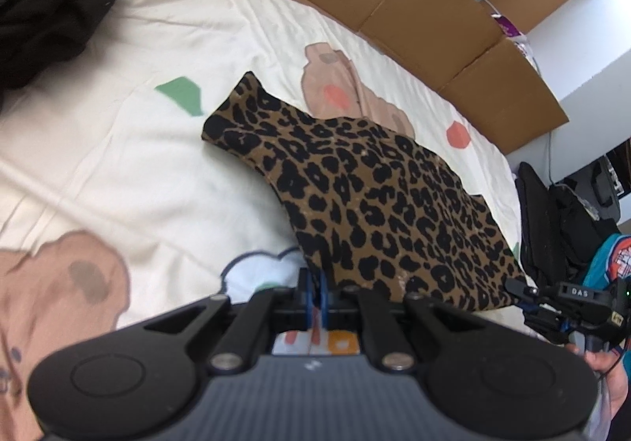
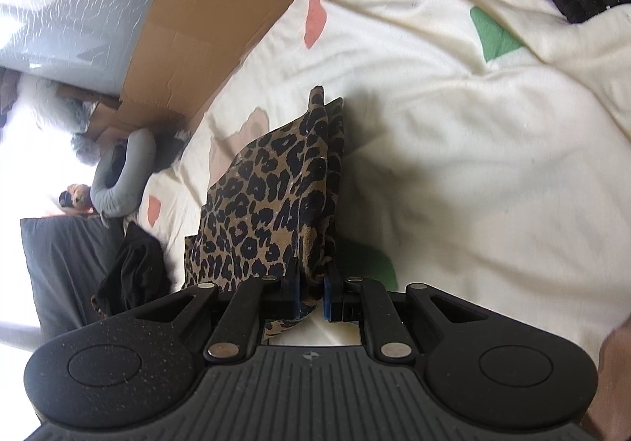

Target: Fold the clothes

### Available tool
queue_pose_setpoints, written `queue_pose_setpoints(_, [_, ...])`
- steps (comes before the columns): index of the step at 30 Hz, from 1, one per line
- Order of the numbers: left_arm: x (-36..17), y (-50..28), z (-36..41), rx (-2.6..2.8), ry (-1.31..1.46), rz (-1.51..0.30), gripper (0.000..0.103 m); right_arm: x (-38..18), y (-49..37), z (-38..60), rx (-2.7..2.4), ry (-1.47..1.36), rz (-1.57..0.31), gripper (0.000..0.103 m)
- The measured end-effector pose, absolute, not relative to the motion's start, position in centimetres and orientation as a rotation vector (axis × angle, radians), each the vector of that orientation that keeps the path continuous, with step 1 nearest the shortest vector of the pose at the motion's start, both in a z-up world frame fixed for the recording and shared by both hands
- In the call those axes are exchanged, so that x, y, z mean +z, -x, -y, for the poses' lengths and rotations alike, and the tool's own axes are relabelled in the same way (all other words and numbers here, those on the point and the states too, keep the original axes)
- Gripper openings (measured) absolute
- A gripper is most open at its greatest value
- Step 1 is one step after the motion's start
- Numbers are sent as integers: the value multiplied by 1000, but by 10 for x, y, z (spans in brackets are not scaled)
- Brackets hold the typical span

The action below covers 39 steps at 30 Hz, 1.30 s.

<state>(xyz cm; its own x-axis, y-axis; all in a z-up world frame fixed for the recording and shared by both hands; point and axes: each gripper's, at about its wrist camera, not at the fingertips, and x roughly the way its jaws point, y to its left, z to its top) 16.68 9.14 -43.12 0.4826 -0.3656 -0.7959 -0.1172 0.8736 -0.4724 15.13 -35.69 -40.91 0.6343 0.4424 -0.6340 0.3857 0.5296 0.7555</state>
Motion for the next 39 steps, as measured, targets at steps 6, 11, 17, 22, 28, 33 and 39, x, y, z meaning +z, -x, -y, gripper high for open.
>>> queue_pose_setpoints(6, [-437, -154, -92, -139, 544, -1117, 4, -398, -146, 349, 71, -983, -955, 9])
queue_pose_setpoints(11, [-438, -147, -89, -156, 573, -1163, 4, -390, -145, 355, 61, -968, -924, 9])
queue_pose_setpoints(17, [-443, -153, -80, -168, 597, -1237, 4, -383, -150, 364, 43, -931, -913, 8])
queue_pose_setpoints(22, [-445, -158, -70, -177, 608, -1279, 4, -376, -156, 373, 28, -905, -889, 8])
queue_pose_setpoints(28, [-447, -156, -49, -196, 607, -1327, 4, -370, -168, 384, 10, -877, -866, 8])
queue_pose_setpoints(33, [-449, -152, -35, -212, 595, -1341, 4, -364, -179, 393, 0, -859, -846, 8])
queue_pose_setpoints(39, [-444, -148, -20, -265, 572, -1376, 4, -356, -192, 400, -5, -824, -826, 8])
